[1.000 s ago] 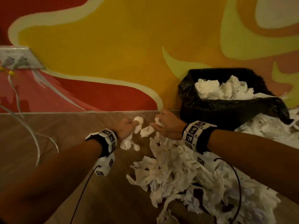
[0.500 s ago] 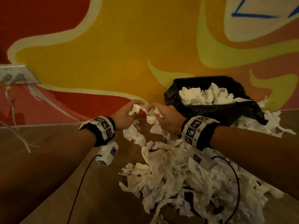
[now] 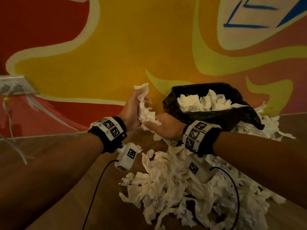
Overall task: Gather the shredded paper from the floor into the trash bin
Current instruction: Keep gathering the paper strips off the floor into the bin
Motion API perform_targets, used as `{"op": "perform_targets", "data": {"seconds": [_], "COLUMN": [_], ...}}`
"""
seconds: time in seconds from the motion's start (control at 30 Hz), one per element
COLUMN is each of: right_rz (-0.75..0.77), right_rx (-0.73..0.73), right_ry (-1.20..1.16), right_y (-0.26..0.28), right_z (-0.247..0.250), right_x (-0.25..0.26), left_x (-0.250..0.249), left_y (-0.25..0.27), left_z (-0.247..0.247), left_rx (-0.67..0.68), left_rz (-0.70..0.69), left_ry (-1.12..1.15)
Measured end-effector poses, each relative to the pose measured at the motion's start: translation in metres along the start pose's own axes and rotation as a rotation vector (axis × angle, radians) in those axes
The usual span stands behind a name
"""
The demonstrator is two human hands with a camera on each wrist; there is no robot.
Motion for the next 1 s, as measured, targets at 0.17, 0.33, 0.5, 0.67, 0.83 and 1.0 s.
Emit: {"op": "perform_targets", "data": {"seconds": [0.17,0.33,0.5,0.67,0.83,1.0], "right_rz": [0.041,0.062,0.11,0.079,0.054,-0.034], "right_rx": [-0.078,-0.169,-0.263,-0.368,-0.304,-0.247], "right_ry": [-0.035,-0.046,-0.055,-0.056,-0.037,0.024], "right_y": [0.002,0.002,0.001,0.0,0.01,0.023], "right_z": [0.006,0.016,0.028,0.048,0.066,0.114], "right_x": [0.004,0.011,0.015,0.012,0.007,-0.005], "left_x": [-0.009,-0.013,-0.014,-0.006,-0.01,-0.019], "left_y": [0.002,0.003,0.002,0.006,0.0,-0.02], "left_z": [0.001,0.0,-0.002,-0.018,-0.032,-0.039], "left_rx": [-0.038,-0.092,0.002,0.211,0.034,-0.122], "left_rz": [0.071,0.104,0.086,0.198,0.027,-0.081], "left_ry": [0.133,0.124,0.054,0.082,-0.096,-0.162]}}
Point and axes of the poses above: each hand's wrist, its own y-axis away from the middle knuckle, its own z-axis out of the back of the hand, x = y × z, the point moved 3 cm from there along -y, towards the middle knuckle, and after that the axes turned 5 degrees about -y, right-handed, at the moved point
